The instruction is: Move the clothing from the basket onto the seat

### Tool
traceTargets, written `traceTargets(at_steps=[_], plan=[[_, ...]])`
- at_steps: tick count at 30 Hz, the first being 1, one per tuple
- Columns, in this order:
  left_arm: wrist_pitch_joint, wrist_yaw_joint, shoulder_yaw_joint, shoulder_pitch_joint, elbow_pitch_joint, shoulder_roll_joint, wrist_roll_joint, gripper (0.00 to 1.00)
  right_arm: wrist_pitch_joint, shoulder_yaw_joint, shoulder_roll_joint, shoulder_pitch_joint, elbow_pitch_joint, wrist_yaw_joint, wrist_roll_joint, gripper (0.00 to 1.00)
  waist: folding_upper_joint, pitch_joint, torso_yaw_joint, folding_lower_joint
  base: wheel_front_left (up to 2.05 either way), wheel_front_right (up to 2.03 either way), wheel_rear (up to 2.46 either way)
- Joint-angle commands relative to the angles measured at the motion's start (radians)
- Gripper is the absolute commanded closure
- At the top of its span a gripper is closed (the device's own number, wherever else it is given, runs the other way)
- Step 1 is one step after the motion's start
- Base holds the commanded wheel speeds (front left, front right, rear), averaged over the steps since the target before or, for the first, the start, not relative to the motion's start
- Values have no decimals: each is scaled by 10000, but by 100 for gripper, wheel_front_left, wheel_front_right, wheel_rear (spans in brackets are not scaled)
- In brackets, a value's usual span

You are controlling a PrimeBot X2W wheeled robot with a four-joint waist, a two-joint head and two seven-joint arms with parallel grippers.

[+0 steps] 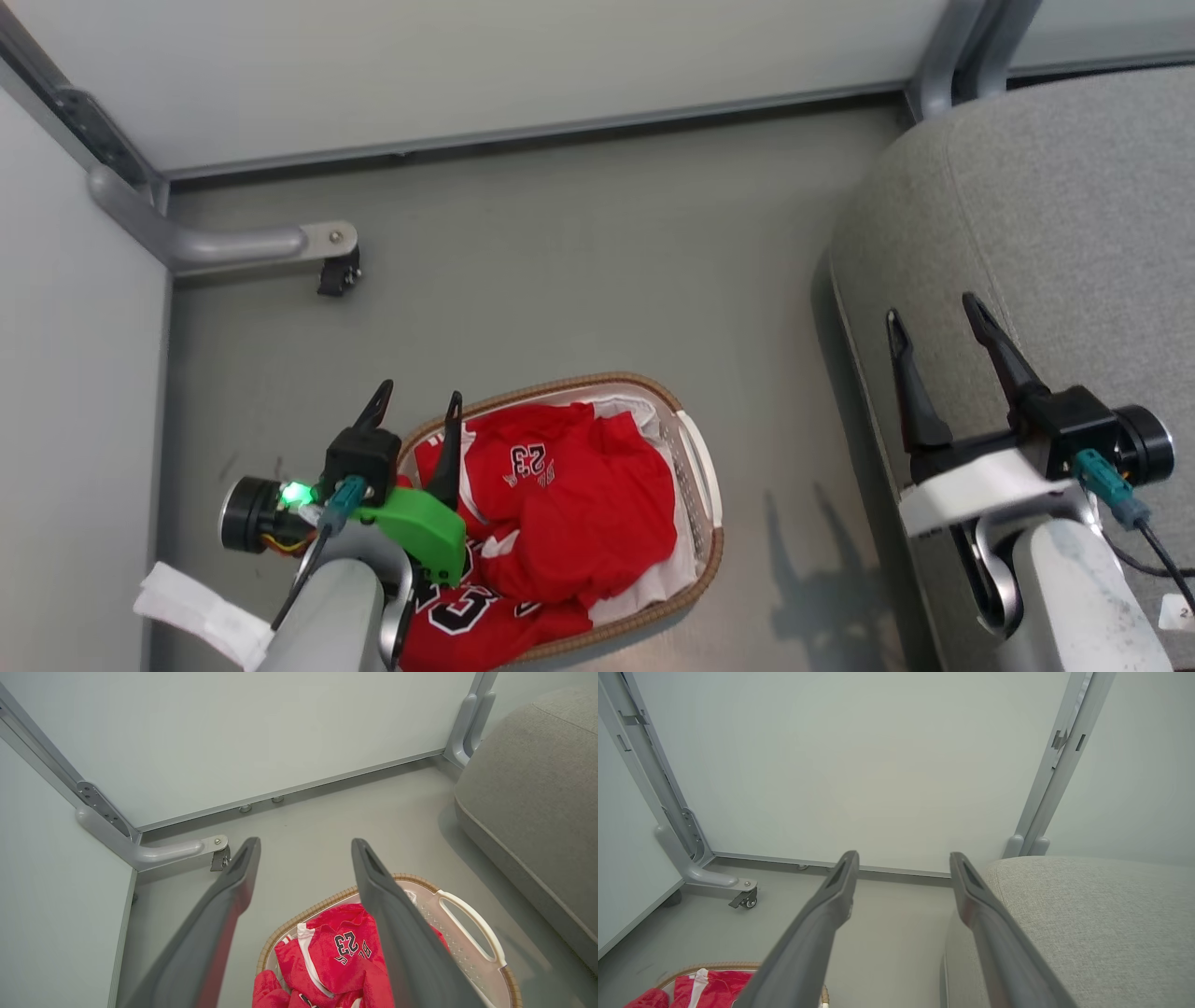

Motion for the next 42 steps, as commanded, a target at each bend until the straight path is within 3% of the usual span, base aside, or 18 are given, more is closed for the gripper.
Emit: traceTargets(at_steps=[1,14,23,32,33,34,35,36,42], plan=[[5,-57,-61,-539,415,65,83,0,-49,88,-45,-383,-67,-3,115,0,-1,1933,-851,0,0,0,0],[22,-88,-432,-2960,4443,155,67,0,-49,910,-35,-1897,-260,-6,1070,0,-1,4743,-2427,0,0,0,0],[177,-130,-576,-3476,5931,304,-82,0,-49,1293,-29,-2081,-342,-6,1586,0,-1,5366,-3020,0,0,0,0],[667,-97,-404,-3660,6415,510,-425,0,-49,1503,-34,-2133,-411,-6,1887,0,-1,5590,-3340,0,0,0,0],[673,-120,-412,-3681,6431,496,-448,16,-49,1501,-34,-2121,-408,-6,1896,0,-1,5583,-3345,0,0,0,0],[655,-153,-424,-3706,6442,461,-491,54,-49,1489,-35,-2099,-390,-6,1902,0,-1,5561,-3339,0,0,0,0],[622,-165,-439,-3709,6453,419,-521,83,-49,1469,-35,-2068,-358,-6,1889,0,-1,5518,-3318,0,0,0,0],[585,-183,-458,-3703,6463,392,-535,100,-49,1454,-35,-2035,-330,-6,1865,0,-1,5471,-3295,0,0,0,0],[286,-340,-691,-3593,6426,234,-622,100,-49,1375,-39,-1878,-211,-6,1630,0,-1,4974,-3015,0,0,0,0]])
